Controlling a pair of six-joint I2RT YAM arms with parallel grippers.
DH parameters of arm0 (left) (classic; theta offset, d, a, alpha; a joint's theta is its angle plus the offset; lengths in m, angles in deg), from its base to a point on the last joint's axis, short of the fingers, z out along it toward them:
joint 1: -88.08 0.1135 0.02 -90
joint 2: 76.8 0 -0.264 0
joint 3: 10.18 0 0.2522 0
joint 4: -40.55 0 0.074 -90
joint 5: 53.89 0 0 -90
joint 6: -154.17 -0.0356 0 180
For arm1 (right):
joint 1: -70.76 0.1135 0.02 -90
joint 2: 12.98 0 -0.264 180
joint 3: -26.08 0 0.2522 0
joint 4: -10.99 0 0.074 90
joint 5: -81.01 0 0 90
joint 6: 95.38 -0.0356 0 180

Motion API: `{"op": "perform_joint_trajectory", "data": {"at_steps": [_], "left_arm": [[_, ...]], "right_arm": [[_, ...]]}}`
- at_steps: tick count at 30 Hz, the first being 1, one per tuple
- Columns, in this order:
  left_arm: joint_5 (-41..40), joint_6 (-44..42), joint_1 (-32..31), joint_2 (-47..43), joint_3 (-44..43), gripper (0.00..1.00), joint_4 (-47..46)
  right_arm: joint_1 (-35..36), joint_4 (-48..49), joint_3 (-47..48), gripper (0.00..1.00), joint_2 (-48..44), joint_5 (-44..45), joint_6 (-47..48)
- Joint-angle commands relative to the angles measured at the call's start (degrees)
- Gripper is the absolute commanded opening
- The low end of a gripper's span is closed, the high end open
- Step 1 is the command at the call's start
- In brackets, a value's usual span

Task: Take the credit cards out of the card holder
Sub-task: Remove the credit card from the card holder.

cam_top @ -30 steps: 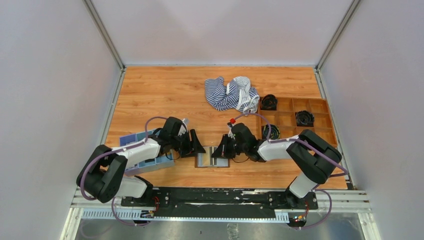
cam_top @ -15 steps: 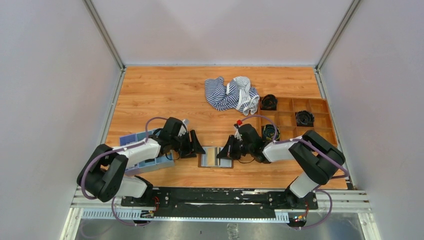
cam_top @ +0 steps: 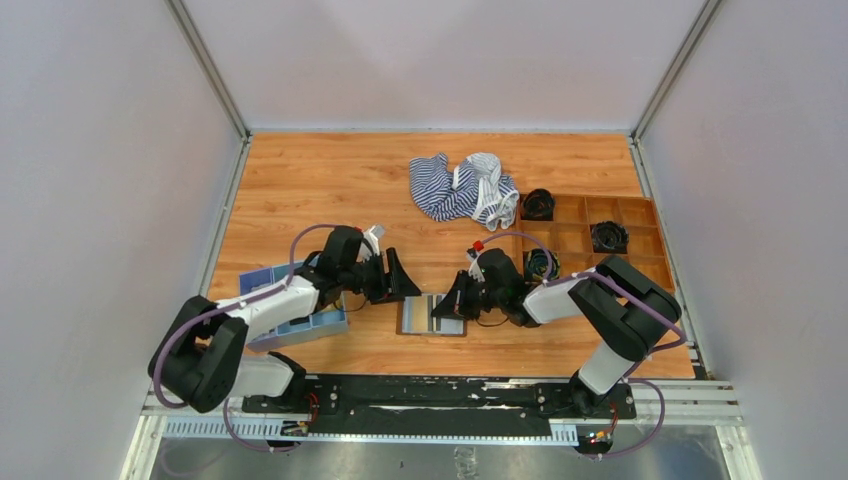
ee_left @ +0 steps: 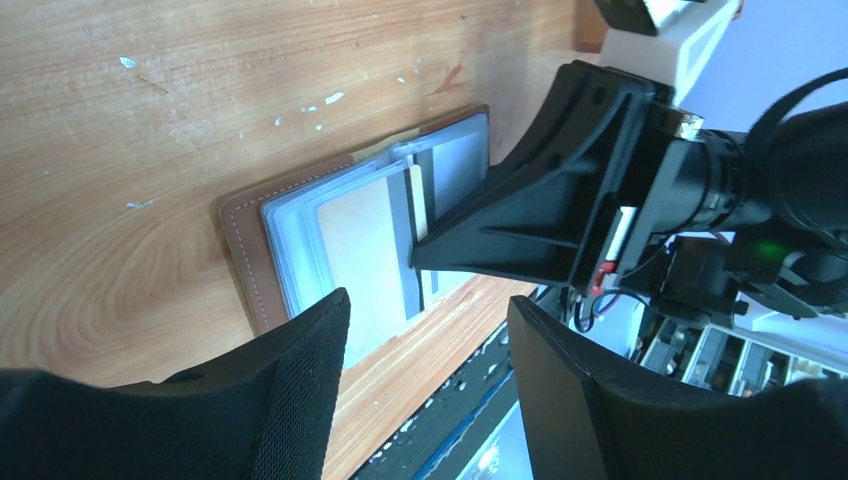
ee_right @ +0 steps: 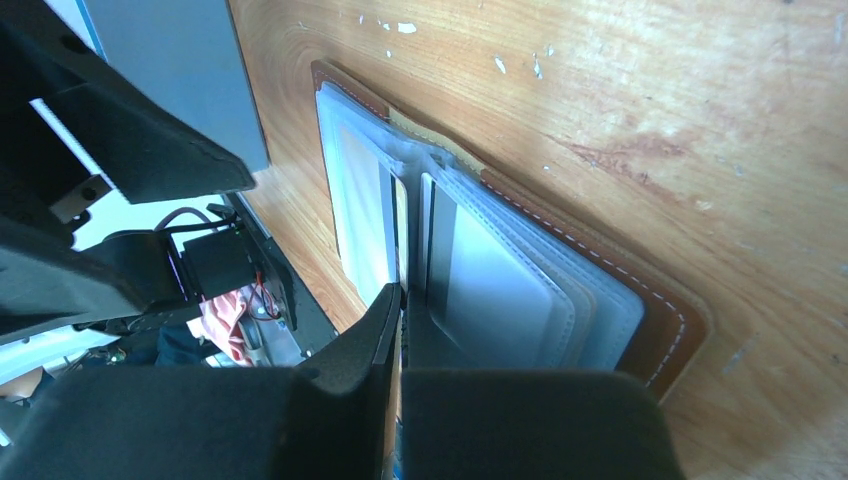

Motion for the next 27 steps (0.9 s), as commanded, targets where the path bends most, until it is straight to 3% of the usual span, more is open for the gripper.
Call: {"op": "perform_joint_trajectory", "data": {"at_steps": [1,27], "left_arm": [[1.0,1.4,-1.2,3.9,0.2,0.62,-4.4],[-5.0,2.7,-2.0,14.5,1.6,0.6,-5.4]], "right_arm": [[-0.4,-2.1,-1.0,0.0,1.0,0.6,0.9],[-3.7,-10.9,-6.5,0.0,-9.1,2.1,5.3]]}}
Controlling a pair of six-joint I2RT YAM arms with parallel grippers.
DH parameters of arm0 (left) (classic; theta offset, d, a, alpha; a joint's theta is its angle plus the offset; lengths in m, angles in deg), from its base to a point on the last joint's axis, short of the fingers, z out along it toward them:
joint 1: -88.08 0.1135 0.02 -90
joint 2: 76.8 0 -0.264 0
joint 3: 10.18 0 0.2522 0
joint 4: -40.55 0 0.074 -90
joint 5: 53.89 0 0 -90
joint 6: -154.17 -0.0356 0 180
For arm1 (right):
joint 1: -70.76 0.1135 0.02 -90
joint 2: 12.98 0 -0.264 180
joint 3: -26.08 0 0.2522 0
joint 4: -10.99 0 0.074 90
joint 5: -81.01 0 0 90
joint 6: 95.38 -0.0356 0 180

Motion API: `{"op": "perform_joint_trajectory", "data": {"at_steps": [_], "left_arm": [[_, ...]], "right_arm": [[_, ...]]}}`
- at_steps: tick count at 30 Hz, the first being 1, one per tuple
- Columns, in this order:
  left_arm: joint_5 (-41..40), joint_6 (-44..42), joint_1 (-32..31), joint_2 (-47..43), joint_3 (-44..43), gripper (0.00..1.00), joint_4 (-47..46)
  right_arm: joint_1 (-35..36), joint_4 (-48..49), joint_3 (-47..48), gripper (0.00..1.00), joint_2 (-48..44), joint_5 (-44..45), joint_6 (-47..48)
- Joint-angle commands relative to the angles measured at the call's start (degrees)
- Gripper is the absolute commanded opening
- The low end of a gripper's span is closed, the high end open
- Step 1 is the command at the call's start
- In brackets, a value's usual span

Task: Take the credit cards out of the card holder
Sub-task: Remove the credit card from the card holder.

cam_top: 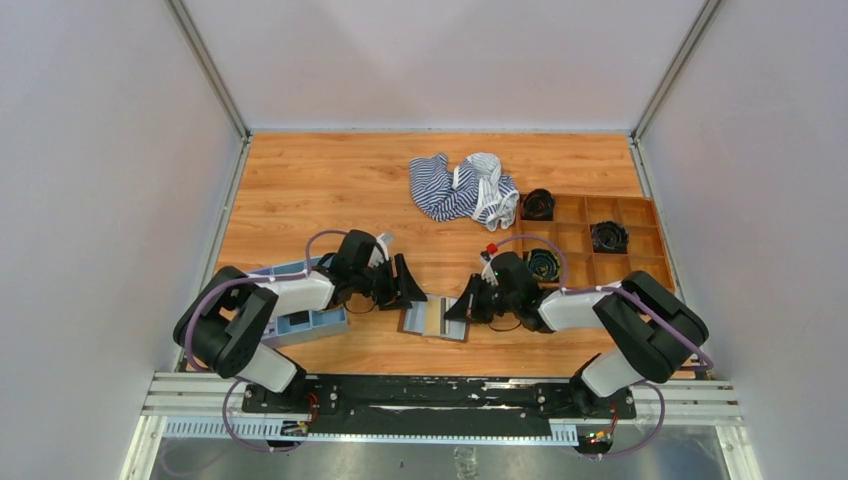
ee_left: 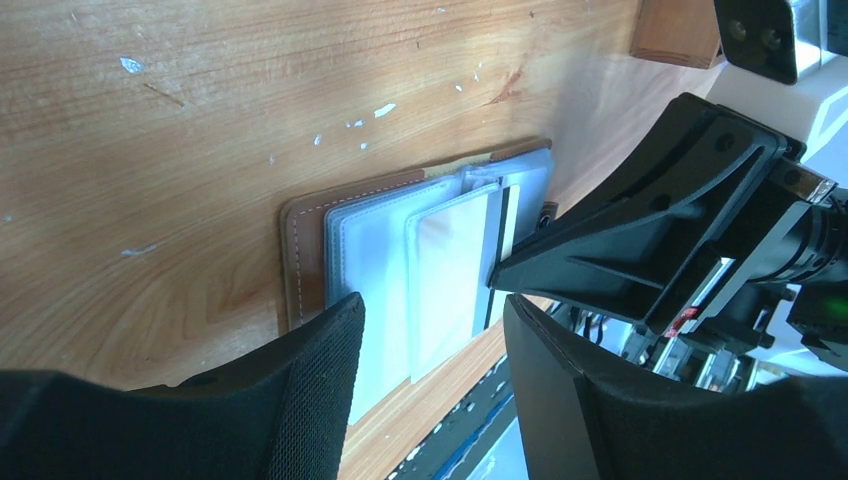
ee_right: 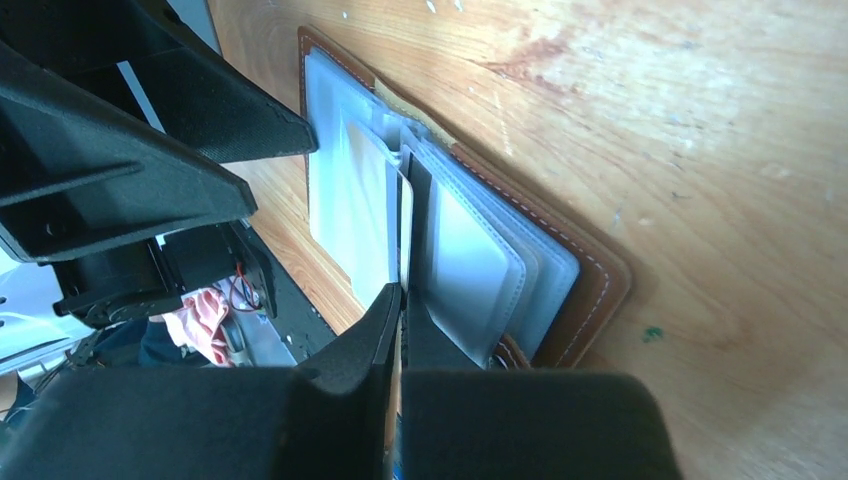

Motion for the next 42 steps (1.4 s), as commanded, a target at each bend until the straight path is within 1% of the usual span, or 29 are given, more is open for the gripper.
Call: {"op": "perform_joint_trajectory", "data": {"at_steps": [1,11,17,23,27,31,35,38,39,40,41,42], "left_arm": [[-3.6,-0.9,0.1,2.4,1.7,0.6,2.0],[-3.2,-1.0,0.2,2.8,1.5,0.6,2.0],[-3.2,-1.1,0.2,2.9,1.2,0.6,2.0],[-2.5,-0.9,0.3,2.1,1.1,0.6,2.0],[-1.6,-1.0,-0.6,-1.5,0.2,0.6,2.0],[-1.5,-0.9,-3.4,-5.1,-2.4,0.62,2.0],[-1.5,-0.5,-3.6,-4.9,-3.0,0.68,2.1],[-3.4,-0.4,-3.6,-4.9,-2.0,0.69,2.2],[-3.7,-0.2,-3.6,-4.6,-1.6,0.67,2.2],[-3.4,-0.2,-3.7,-4.1,-1.3,0.6,2.2],[-3.0,-0.2,-4.1,-3.6,-1.6,0.51,2.1],[-2.7,-0.3,-4.6,-3.1,-2.1,0.47,2.1]], "right_arm": [[-1.7,-5.2,-3.0,0.0,-1.3,1.1,2.7],[-6.3,-6.6,-7.0,0.0,-4.9,0.0,4.3],[-8.0,-7.2,-6.9,0.0,-4.7,-1.2,5.5],[-8.8,-2.8,-7.7,0.0,-1.5,-3.8,4.3],[-8.8,-0.2,-7.5,0.0,-0.2,-4.6,3.1],[-8.5,0.4,-5.8,0.0,0.4,-4.5,2.7],[-8.1,0.9,-3.4,0.0,2.1,-4.6,2.3],[-7.9,1.1,-2.7,0.0,2.1,-4.5,2.0],[-7.9,1.1,-2.6,0.0,2.1,-4.4,1.9],[-7.8,1.1,-2.6,0.0,2.0,-4.4,1.9],[-7.9,1.1,-2.6,0.0,2.1,-4.3,1.9],[-7.8,1.1,-2.6,0.0,2.1,-4.3,1.9]]}}
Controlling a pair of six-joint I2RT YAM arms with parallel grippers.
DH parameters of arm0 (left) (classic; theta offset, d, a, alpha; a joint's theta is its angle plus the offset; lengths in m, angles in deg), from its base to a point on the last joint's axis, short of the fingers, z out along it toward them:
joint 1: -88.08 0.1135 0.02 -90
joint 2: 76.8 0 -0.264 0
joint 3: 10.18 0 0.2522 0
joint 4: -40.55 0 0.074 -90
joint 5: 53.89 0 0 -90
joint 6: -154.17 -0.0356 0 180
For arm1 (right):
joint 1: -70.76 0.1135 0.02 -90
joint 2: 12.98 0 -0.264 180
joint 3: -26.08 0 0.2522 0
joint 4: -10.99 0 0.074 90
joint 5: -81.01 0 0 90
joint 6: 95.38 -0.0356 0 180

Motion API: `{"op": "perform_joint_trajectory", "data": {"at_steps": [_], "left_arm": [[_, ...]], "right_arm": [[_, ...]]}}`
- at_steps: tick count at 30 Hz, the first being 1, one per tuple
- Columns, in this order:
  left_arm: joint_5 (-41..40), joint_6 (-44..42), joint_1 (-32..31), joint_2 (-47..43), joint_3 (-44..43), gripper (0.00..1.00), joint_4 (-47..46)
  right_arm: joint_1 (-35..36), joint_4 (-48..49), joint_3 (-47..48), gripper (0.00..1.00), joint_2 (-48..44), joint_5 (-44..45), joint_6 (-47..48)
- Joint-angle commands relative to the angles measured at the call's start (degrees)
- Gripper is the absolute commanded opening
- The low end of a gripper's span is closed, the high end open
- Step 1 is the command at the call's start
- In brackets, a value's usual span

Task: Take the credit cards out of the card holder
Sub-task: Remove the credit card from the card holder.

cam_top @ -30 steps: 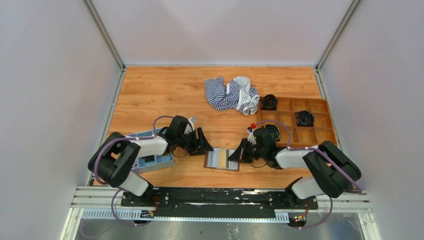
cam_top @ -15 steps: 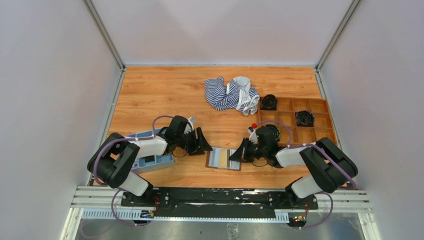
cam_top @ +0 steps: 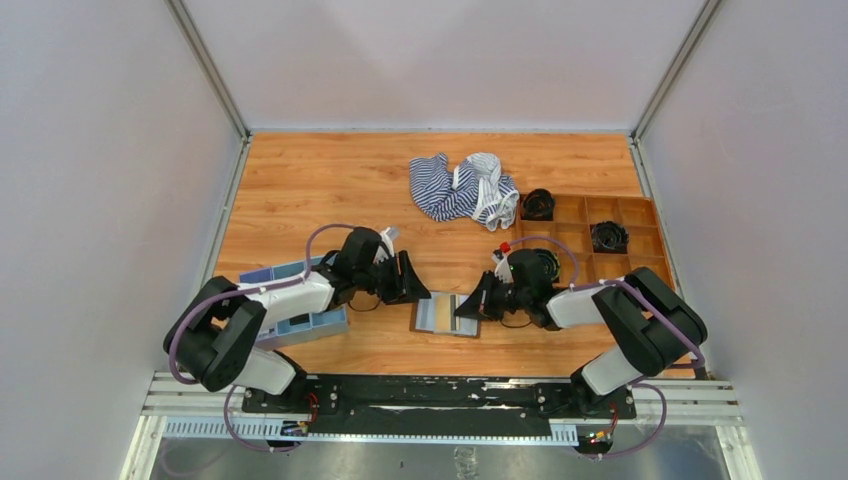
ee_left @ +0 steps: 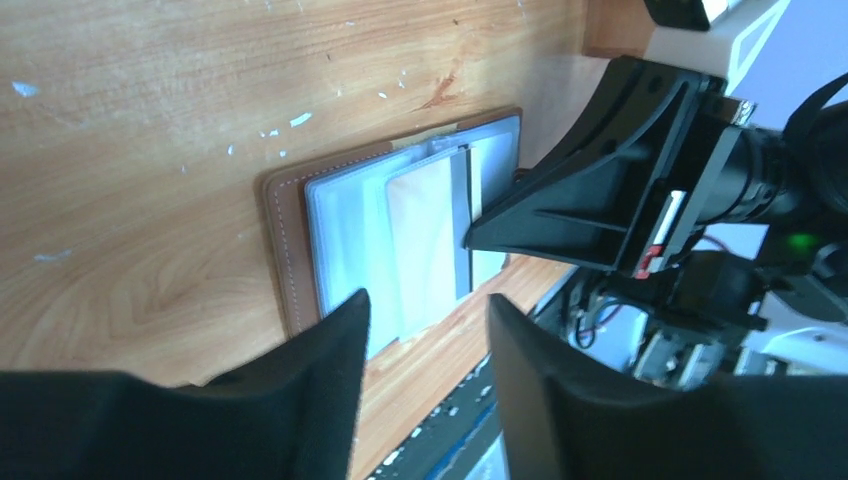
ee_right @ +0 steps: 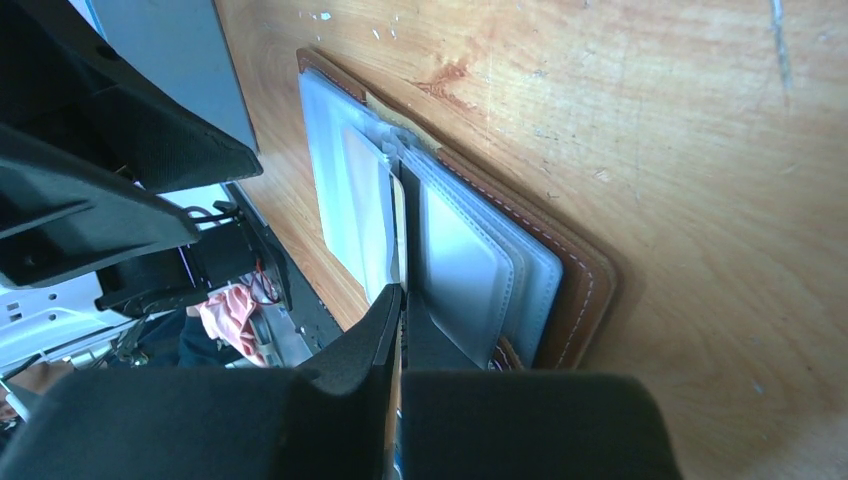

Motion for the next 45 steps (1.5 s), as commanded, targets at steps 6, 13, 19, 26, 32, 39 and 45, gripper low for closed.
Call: {"op": "perform_joint_trajectory", "data": {"at_steps": [6,13,19,26,32,39,45], "left_arm": [[-1.3,-0.2,-5.1,4.1,-5.1,0.59,0.1],[-3.1,1.0,-5.9,9.8,-5.8,0.57,0.1],[-4.2,0.5,-6.1,12.8,-5.2,0.58,0.2],[-4.1,1.3,-6.2,14.2,-3.3,0.56,0.1],[-4.6,1.1,-6.2,11.9,-2.2,0.58,0.2],[-6.2,0.2,-6.2,8.0,-1.0,0.6,2.1],[-5.4,0.5,-6.1,7.7,-0.6,0.6,2.0]], "right_arm": [[0.6,-1.3,0.4,0.0,1.9,2.9,-0.1],[0.9,-0.8,0.5,0.0,1.8,2.9,-0.5],[0.9,-0.8,0.3,0.0,1.5,2.7,-0.5],[0.8,-0.4,0.4,0.0,1.6,2.4,-0.5],[0.9,1.7,0.1,0.0,2.1,1.6,-1.5],[0.9,7.2,-2.9,0.0,0.9,1.0,-2.3],[0.7,16.1,-4.8,0.0,2.8,-0.6,-4.7]]}}
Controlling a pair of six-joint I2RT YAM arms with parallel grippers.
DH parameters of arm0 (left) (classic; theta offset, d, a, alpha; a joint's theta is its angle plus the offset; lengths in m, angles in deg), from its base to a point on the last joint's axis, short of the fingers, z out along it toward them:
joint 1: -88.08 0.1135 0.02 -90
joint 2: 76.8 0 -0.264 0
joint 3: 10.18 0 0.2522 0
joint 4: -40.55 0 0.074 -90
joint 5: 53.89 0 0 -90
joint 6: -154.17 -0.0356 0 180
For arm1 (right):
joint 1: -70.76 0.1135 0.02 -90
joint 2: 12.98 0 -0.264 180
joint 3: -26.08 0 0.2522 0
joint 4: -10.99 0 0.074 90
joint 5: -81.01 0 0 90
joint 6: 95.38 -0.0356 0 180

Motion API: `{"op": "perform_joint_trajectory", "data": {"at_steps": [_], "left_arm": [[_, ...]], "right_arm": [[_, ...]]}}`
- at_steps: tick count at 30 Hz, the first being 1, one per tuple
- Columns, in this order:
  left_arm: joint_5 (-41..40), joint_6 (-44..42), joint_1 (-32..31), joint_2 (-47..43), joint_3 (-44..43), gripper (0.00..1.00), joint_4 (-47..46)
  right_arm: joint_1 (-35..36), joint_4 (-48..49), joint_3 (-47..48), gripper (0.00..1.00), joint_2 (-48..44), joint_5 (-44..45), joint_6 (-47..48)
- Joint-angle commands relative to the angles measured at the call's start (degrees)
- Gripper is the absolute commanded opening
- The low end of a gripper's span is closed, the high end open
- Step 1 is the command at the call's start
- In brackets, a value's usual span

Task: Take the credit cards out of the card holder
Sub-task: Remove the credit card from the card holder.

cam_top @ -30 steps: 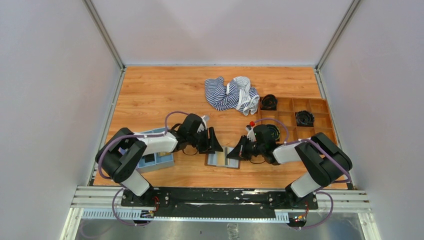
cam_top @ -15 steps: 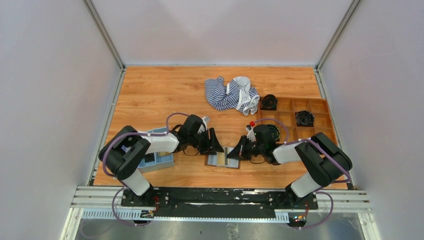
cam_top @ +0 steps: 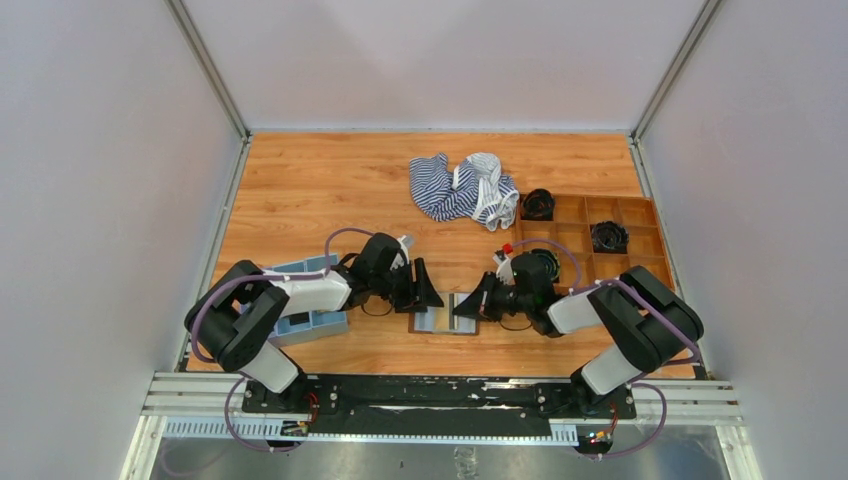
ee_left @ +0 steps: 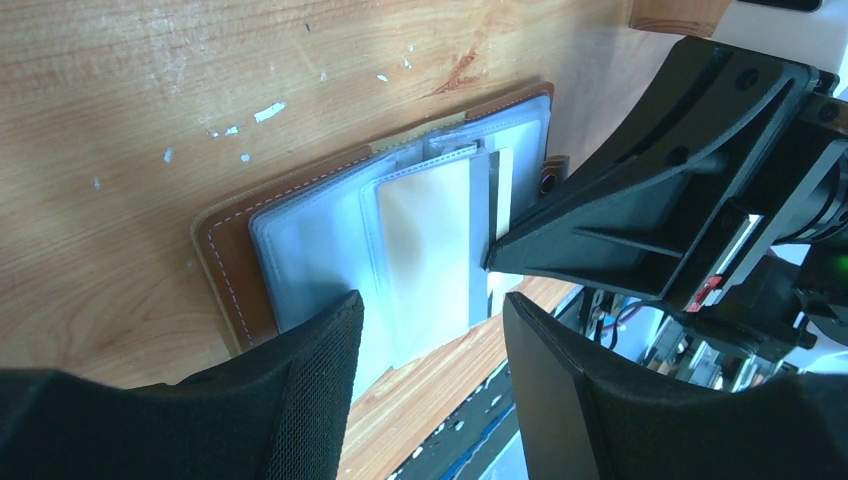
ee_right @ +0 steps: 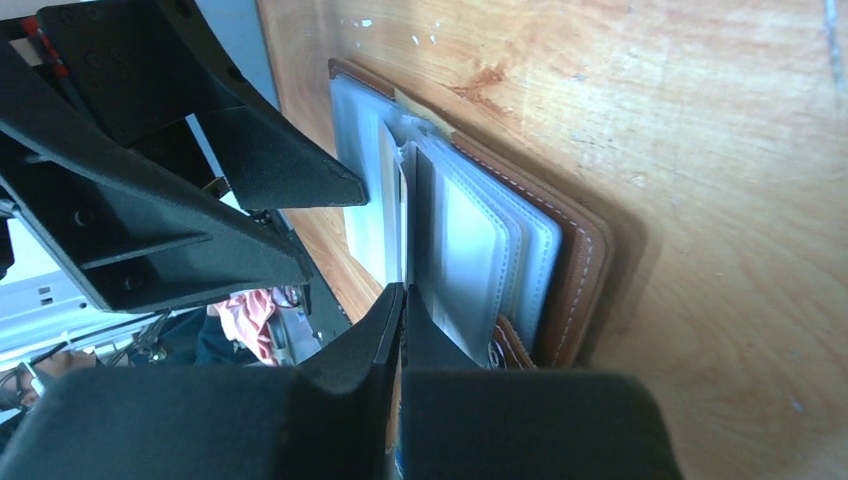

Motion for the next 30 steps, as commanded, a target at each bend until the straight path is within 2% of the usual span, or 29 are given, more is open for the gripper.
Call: {"op": "perform_joint_trajectory", "data": {"at_steps": [1,9,13,15,17,19,24,30], "left_arm": [[-1.5,-1.6,-0.5,0.3,1.5,0.6,4.1],[-0.4,-2.1,-0.4,1.7,0.7,0.56,3.9],[-0.3,-2.2,-0.4,2.6,0.7,0.55,4.0],[-0.3,-2.0,-0.4,3.0,0.7,0.5,3.9],[-0.5,-1.9,-0.4,3.1,0.6,0.42,3.9],[-0.6,-1.9,-0.4,3.4,0.3,0.27,4.0],[-0.2,-2.2,-0.4,5.3,-0.7,0.02,4.0],[-0.9,-1.9,-0.5,5.8,-0.7,0.0,4.1]], "right_arm": [[0.4,9.3,-2.1,0.0,2.7,-1.0,-2.2],[0.3,36.0,-5.0,0.0,16.5,-4.8,-11.4],[0.4,45.0,-5.9,0.0,22.1,-5.2,-14.5],[0.4,45.9,-6.0,0.0,23.0,-5.4,-14.7],[0.3,45.8,-6.3,0.0,23.0,-5.4,-14.4],[0.3,45.0,-6.4,0.0,22.3,-5.4,-14.0],[0.0,42.1,-6.2,0.0,20.1,-5.9,-13.0],[-1.8,35.9,-6.2,0.0,16.9,-7.9,-10.7]]}}
